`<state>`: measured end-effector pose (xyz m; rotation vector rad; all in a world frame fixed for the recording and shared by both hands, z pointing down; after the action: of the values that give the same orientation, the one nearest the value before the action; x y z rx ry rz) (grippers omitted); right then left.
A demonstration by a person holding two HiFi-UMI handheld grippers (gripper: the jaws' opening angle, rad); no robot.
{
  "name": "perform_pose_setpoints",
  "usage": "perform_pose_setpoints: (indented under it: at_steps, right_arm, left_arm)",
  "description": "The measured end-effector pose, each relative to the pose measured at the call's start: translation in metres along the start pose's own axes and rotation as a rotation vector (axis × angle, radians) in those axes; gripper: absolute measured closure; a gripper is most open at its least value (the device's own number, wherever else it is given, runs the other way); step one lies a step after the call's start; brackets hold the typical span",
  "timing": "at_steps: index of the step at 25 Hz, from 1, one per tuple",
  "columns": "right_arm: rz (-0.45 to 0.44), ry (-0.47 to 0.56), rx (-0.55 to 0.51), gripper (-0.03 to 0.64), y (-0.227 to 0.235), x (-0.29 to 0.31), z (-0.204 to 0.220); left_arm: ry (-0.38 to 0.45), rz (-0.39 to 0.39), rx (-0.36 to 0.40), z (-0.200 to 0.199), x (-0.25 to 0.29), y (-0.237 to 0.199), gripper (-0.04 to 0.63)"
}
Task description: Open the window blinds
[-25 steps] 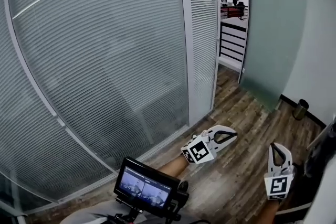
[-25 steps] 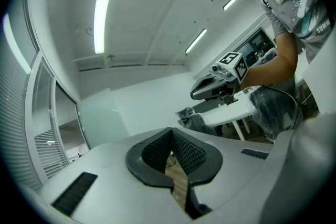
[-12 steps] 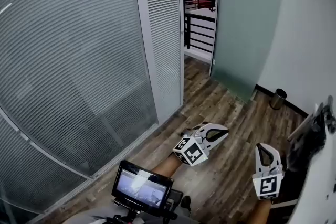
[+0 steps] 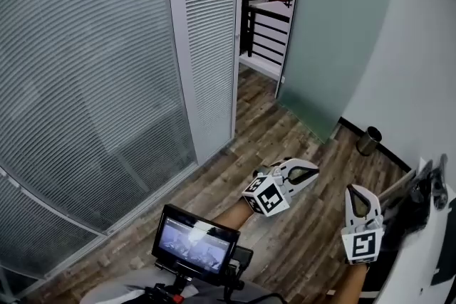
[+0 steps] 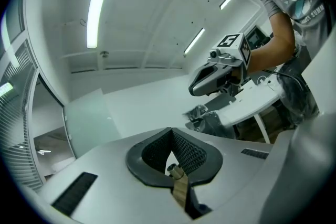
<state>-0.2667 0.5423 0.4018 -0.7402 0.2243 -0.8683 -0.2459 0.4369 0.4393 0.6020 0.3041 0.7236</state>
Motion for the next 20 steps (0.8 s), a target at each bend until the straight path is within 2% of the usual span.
perform_pose_setpoints:
  at_steps: [4, 9, 16, 20]
  right_arm:
    - [-0.025, 0.024, 0.01, 0.614, 0.024, 0.027, 0.008]
    - [-0.102, 0.086, -0.04, 0.614, 0.043, 0.07, 0.012]
    - [-0.188, 0.163, -0.021, 0.614, 0.091, 0.145, 0.052]
    - [-0.231, 0.207, -0.005, 0.614, 0.139, 0.182, 0.071]
  left_arm:
    - [-0.018, -0.02, 0.003, 0.008, 0.019, -0.023, 0.595]
    - [-0.044, -0.083, 0.001, 0.028, 0.035, -0.06, 0.595]
    - [-0.14, -0.148, 0.002, 0.077, 0.087, -0.11, 0.595]
    - [-0.176, -0.199, 0.003, 0.089, 0.128, -0.153, 0.595]
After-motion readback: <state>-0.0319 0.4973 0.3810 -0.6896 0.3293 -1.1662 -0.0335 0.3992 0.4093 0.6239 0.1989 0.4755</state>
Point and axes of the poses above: the fingertips, and each gripper's own axes: x forward along the fingers, y to its right, z out of its underside, the point moved 2 cm from there along -x, backward along the fingers, and after that the axes turned 1 degree about x, right-handed, at the moved point
